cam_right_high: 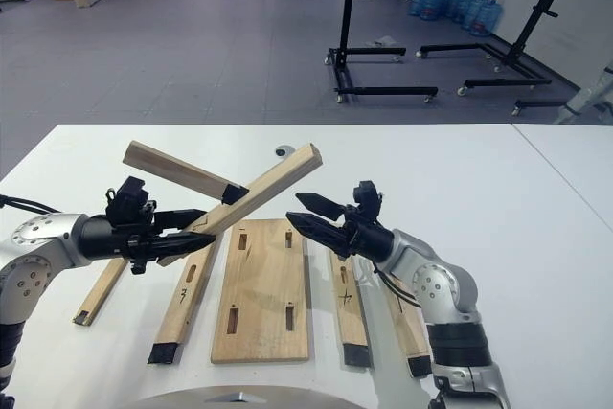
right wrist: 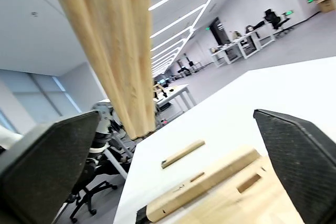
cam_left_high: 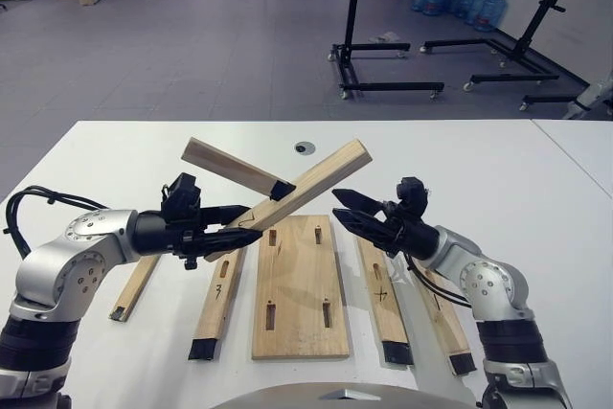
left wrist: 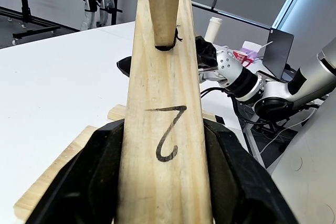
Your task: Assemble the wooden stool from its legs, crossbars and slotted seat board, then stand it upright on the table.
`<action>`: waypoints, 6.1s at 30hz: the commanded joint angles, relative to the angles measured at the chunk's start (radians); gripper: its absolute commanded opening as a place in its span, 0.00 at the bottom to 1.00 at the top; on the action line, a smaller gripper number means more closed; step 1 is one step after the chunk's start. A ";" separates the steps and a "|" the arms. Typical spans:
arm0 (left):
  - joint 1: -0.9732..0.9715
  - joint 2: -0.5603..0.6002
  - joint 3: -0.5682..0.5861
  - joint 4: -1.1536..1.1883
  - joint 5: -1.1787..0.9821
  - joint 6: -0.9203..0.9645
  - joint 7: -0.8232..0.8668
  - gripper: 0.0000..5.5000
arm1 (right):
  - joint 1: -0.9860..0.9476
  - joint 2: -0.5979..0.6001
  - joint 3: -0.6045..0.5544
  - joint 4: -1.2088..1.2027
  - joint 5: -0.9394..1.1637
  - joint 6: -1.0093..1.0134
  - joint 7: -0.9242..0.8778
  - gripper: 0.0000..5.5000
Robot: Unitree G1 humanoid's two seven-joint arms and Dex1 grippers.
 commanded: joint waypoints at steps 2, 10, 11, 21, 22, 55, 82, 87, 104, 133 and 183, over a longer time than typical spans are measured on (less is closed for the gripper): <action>0.029 0.044 -0.054 0.016 0.129 -0.066 0.008 0.37 | 0.023 -0.045 -0.092 -0.020 0.001 -0.031 -0.013 0.98; 0.090 0.067 -0.243 0.066 0.429 -0.204 0.057 0.37 | -0.211 -0.076 -0.225 -0.183 0.006 -0.092 -0.278 0.98; 0.090 0.065 -0.260 0.065 0.448 -0.205 0.062 0.37 | -0.255 -0.059 -0.190 -0.178 -0.047 -0.109 -0.331 0.98; -0.013 -0.011 -0.470 0.079 0.608 -0.086 0.147 0.37 | -0.466 0.153 0.368 -0.190 -0.630 -0.239 -0.588 0.98; -0.016 -0.014 -0.475 0.069 0.606 -0.074 0.150 0.37 | -0.471 0.164 0.390 -0.194 -0.645 -0.233 -0.586 0.98; -0.030 -0.012 -0.483 0.007 0.575 0.011 0.195 0.37 | -0.444 0.297 0.650 -0.155 -0.785 -0.031 -0.507 0.98; 0.023 0.010 -0.448 0.009 0.565 -0.013 0.208 0.37 | -0.317 0.179 0.489 -0.145 -0.721 0.077 -0.454 0.98; 0.019 0.015 -0.454 0.010 0.564 -0.020 0.198 0.37 | -0.276 0.176 0.479 -0.145 -0.694 0.102 -0.445 0.98; 0.035 -0.002 -0.469 -0.006 0.564 -0.019 0.217 0.37 | -0.268 0.157 0.427 -0.162 -0.556 0.177 -0.439 0.98; 0.047 0.016 -0.490 -0.005 0.570 -0.050 0.199 0.37 | -0.250 0.111 0.476 -0.071 -0.551 0.097 -0.451 0.98; -0.242 -0.232 -0.117 0.056 -0.078 0.124 0.105 0.37 | -0.150 0.100 -0.074 -0.148 0.174 0.041 -0.151 0.98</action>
